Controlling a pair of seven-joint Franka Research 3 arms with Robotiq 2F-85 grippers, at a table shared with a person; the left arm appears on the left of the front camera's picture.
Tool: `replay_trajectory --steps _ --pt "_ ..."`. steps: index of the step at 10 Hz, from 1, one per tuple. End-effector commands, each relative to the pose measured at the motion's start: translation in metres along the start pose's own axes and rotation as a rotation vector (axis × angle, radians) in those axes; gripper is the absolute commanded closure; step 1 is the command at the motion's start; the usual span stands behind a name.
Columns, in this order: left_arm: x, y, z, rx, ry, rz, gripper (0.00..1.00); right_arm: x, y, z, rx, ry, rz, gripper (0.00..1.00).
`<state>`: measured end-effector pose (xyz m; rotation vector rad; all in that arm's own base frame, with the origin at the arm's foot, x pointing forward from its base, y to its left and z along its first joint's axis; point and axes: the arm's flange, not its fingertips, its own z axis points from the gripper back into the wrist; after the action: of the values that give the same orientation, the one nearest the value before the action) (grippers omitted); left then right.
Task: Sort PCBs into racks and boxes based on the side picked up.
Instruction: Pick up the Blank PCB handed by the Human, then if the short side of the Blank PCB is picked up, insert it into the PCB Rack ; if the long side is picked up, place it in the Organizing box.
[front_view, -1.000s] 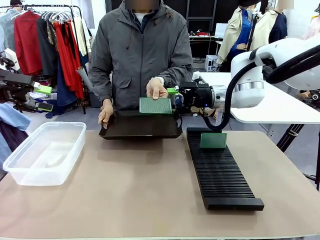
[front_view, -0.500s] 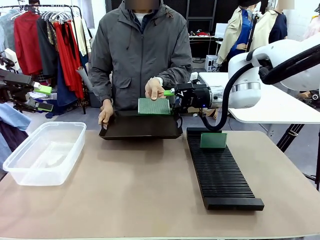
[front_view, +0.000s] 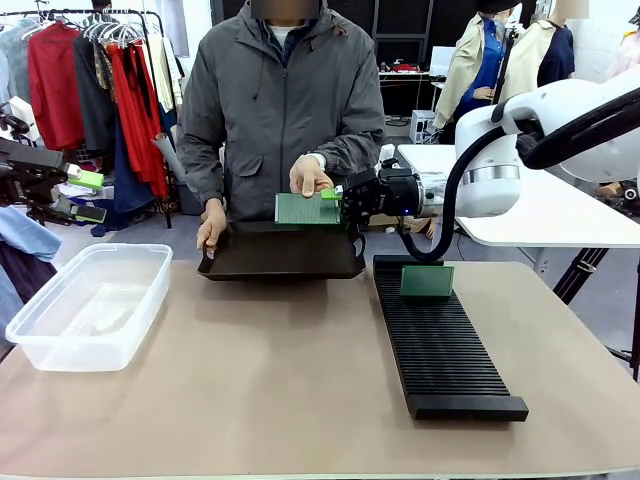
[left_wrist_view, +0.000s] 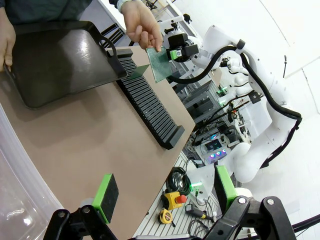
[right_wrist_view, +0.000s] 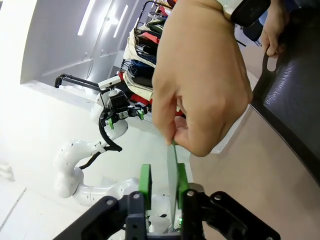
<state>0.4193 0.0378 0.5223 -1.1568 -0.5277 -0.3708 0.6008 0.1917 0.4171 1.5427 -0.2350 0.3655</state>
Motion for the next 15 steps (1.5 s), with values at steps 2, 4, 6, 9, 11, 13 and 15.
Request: replay_trajectory --steps 2,4,6,9,11,13,15 --pt "0.0001 -0.0023 0.0009 -0.011 0.001 0.010 0.00 0.0099 -0.0034 -0.0109 0.019 -0.016 -0.007 1.00" --pt "0.0001 -0.0023 0.0009 -0.011 0.001 0.010 0.00 0.0099 -0.0038 -0.0118 0.024 -0.014 -0.009 1.00" --pt "0.0001 -0.0023 0.0009 -0.011 0.001 0.010 0.00 0.0093 -0.0038 -0.0118 0.032 -0.015 -0.018 1.00" --pt "0.0001 -0.0023 0.0009 -0.011 0.001 0.010 0.00 0.0002 -0.0057 -0.0048 0.006 0.007 -0.007 1.00" --pt "0.0001 -0.0023 0.0009 -0.011 0.001 0.010 0.00 0.0002 -0.0057 -0.0048 0.006 0.007 -0.007 1.00" --pt "0.0001 -0.0023 0.0009 -0.011 0.001 0.010 0.00 0.0002 -0.0057 -0.0048 0.006 0.007 -0.007 1.00" --pt "0.0001 -0.0023 0.0009 -0.011 0.001 0.010 0.00 0.0002 -0.0057 -0.0048 0.006 0.007 -0.007 1.00"
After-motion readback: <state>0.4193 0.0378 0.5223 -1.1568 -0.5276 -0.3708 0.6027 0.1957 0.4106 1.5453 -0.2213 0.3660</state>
